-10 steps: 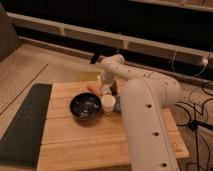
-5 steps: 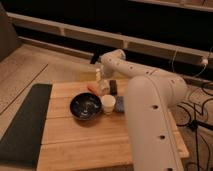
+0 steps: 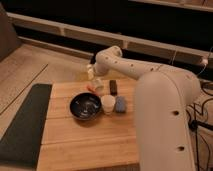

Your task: Place the bottle in the ceramic bowl

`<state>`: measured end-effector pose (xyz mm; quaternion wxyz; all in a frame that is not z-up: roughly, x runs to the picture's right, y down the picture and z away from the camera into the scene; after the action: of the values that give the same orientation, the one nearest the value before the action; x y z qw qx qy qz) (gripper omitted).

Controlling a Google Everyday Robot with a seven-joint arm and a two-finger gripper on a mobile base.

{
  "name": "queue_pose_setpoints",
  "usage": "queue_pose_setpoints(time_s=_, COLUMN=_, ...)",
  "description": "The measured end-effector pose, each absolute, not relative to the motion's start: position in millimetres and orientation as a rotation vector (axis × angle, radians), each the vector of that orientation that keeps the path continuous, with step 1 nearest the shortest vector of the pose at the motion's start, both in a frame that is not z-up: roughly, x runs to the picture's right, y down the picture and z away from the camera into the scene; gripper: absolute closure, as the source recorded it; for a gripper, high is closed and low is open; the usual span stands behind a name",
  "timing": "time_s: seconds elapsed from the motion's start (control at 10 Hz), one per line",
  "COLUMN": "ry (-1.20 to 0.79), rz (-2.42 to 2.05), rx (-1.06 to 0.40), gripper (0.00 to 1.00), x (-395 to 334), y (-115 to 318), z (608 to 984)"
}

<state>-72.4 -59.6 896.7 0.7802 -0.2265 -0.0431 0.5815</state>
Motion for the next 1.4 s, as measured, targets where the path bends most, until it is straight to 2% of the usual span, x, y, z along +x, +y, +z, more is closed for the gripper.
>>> queue_pose_setpoints(time_s=0.5, ry=-0.099, rz=1.037, rx=-0.644, gripper=1.0, x=-140.3, y=6.0, z=861.1)
queue_pose_setpoints(time_s=0.9, ry=-0.055, rz=0.944, rx=-0.684, gripper=1.0, x=-147.3, y=34.0, z=841.6)
queue_pose_setpoints(time_s=1.2, ry=-0.01, rz=0.937, rx=-0.65, gripper=0.99, x=-129.8, y=37.0, z=837.2)
queue_pose_setpoints(time_s=1.3, ry=0.001, rz=0.948, rx=-0.645, gripper=0.94, x=-125.1, y=37.6, z=839.1)
queue_pose_setpoints(time_s=1.4, ry=0.011, rz=0.956, rx=-0.646, gripper=0.84, x=-122.7, y=39.0, z=840.7)
